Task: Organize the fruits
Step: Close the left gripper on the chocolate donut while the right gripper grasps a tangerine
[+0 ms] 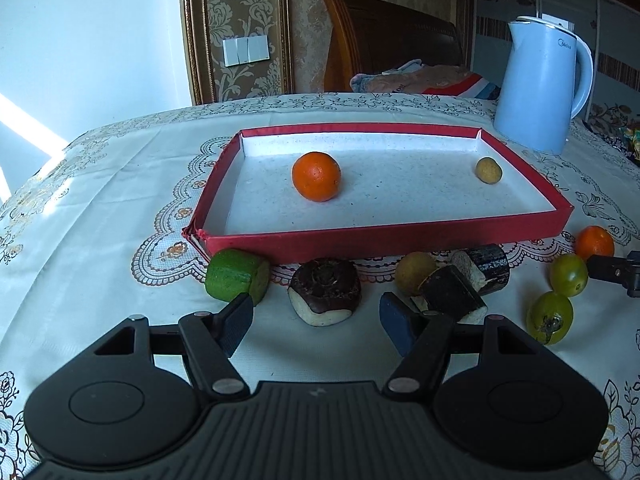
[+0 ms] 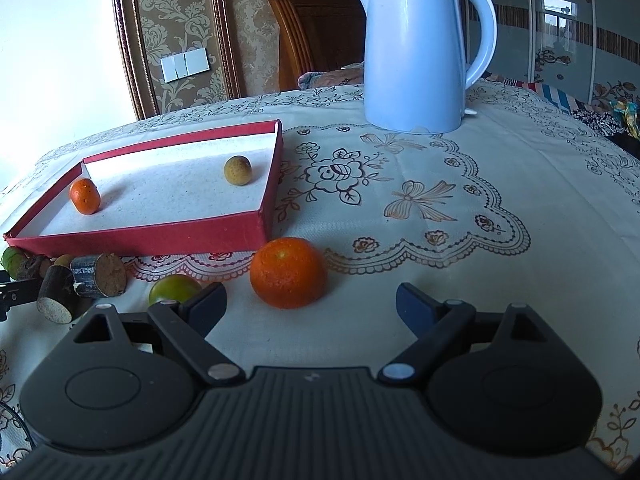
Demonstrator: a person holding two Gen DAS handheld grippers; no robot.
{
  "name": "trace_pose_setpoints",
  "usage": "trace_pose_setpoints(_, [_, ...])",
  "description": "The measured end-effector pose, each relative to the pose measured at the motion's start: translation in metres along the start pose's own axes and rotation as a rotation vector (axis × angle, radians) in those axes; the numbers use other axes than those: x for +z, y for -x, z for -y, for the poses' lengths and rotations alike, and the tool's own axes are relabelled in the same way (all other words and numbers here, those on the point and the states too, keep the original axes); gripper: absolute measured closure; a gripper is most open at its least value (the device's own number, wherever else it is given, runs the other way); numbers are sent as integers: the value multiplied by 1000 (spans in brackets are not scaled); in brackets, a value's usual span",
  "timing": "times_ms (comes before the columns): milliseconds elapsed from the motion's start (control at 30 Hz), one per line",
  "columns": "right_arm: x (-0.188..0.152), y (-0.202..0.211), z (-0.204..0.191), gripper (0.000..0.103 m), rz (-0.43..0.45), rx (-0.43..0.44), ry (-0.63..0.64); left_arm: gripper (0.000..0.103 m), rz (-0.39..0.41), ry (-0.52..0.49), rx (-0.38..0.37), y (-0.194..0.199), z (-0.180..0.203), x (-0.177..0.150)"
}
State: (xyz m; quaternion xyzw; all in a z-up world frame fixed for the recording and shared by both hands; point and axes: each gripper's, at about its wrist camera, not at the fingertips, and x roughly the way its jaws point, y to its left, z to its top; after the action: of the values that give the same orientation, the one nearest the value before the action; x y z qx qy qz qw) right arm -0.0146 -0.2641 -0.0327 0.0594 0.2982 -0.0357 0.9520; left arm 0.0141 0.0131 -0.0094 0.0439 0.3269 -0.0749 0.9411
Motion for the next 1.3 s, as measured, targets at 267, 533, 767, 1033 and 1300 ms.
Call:
trace_pose_setpoints(267, [-1, 1, 4, 12, 6, 10, -26, 34, 9, -13, -11, -5, 15, 5])
trace_pose_setpoints(533, [-1, 1, 4, 11, 4, 17, -21, 35, 8, 6, -49, -5, 2, -7])
trace_pose_setpoints(767, [-1, 0, 4, 11, 3, 17, -25, 51, 2, 26, -26, -17, -3, 5])
trace_pose_setpoints(1033, [0, 1, 0, 11, 8, 5, 2, 60, 21, -20, 2, -16, 5, 1])
trace_pose_setpoints(1300, [7, -2, -12, 13, 18, -25, 71, 62, 23, -1, -3, -17, 1, 2])
